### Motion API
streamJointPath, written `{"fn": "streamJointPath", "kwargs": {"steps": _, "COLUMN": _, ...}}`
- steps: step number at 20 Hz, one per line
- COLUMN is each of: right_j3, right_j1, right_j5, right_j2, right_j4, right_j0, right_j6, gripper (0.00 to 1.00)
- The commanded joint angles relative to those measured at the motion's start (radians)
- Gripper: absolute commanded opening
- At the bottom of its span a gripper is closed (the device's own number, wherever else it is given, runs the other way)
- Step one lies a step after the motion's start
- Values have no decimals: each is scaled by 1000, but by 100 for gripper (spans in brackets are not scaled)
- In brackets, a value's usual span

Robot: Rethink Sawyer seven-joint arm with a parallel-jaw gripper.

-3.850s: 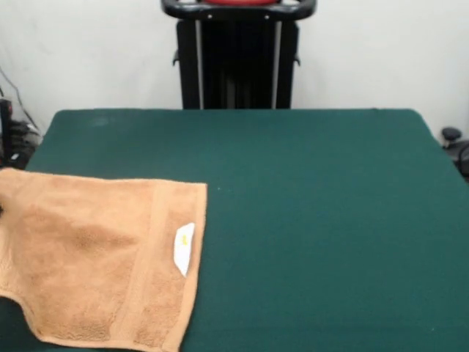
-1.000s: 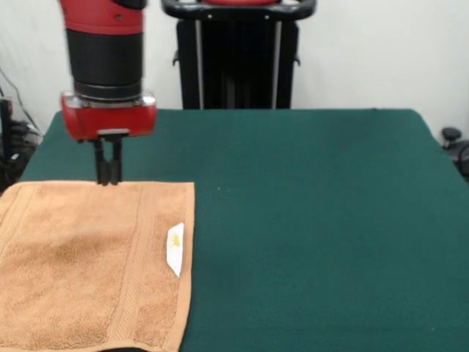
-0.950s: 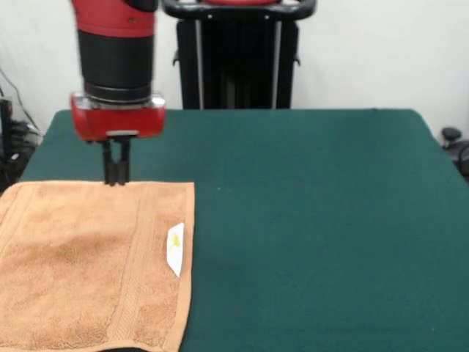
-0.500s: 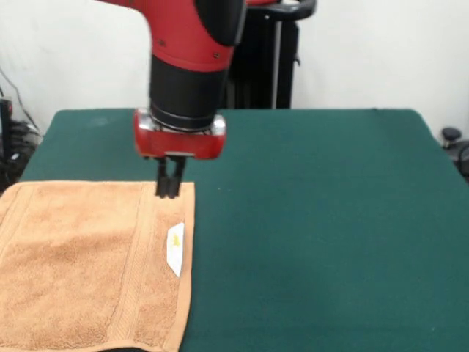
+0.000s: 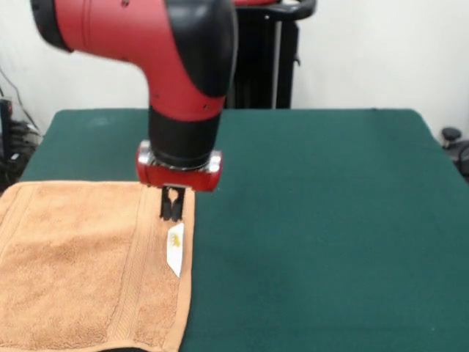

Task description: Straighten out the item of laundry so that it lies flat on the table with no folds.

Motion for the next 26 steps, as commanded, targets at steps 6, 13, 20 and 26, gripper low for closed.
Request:
{"fn": "streamJointPath", "kwargs": {"steps": 6, "right_j3": -82, "right_j1": 149, "right_j5": -69, "right_j2": -6, "right_j4": 22, "right_j0": -22, "right_j6": 192, "gripper": 0}}
{"fn": "streamJointPath", "kwargs": {"steps": 13, "right_j3": -172, "right_j1": 233, "right_j5": -109, "right_j2": -5, "right_j4": 19, "right_j0": -23, "right_j6": 184, "gripper": 0}}
{"fn": "streamJointPath", "kwargs": {"steps": 20, "right_j3": -202, "right_j1": 265, "right_j5": -134, "right_j2": -35, "right_j4": 10, "right_j0": 30, "right_j6": 248, "gripper": 0}}
{"fn": "streamJointPath", "kwargs": {"steps": 26, "right_j3": -196, "right_j1": 265, "right_j5": -112, "right_j2": -73, "right_j4": 41, "right_j0": 118, "right_j6": 317, "gripper": 0}}
